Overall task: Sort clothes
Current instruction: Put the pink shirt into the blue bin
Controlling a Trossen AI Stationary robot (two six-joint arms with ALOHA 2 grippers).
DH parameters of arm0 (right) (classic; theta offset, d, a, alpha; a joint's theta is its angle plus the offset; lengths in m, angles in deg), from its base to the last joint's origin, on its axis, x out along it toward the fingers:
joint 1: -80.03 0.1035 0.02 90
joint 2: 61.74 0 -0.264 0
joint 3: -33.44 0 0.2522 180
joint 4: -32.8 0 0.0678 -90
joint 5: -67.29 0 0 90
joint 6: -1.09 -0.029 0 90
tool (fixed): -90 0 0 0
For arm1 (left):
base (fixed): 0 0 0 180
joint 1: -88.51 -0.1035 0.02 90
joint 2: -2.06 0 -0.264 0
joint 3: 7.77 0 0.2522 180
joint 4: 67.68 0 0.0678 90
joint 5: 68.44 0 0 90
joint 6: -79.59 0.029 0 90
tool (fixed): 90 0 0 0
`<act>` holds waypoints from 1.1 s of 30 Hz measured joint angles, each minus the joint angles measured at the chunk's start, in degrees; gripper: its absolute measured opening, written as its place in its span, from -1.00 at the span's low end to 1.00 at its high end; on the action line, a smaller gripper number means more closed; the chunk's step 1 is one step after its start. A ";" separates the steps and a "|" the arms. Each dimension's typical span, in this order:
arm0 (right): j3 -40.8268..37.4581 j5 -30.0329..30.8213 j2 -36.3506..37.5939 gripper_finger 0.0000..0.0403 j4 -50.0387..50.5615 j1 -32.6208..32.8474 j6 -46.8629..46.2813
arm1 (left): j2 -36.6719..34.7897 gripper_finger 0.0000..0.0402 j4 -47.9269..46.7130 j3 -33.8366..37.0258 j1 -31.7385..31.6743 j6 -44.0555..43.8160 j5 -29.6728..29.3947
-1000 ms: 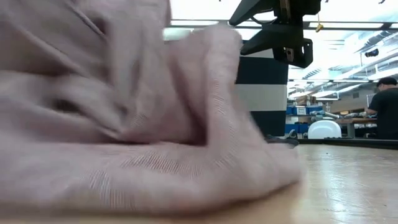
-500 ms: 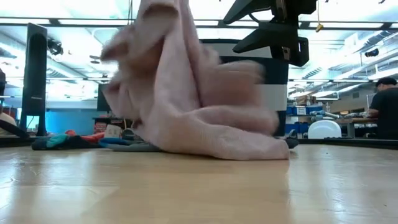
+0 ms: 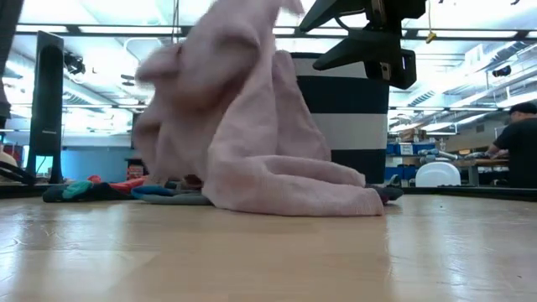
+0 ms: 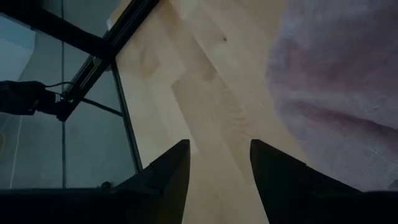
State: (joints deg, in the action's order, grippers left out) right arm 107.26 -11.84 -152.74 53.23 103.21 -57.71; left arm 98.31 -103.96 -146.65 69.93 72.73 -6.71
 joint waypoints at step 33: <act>0.00 1.93 0.00 -0.16 1.16 2.91 0.54 | 21.33 -0.22 -44.95 -4.04 -2.86 -7.73 30.55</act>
State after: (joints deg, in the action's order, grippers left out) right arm 107.26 -9.91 -152.74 54.40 106.11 -57.18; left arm 119.64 -148.91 -150.68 67.08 65.00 23.83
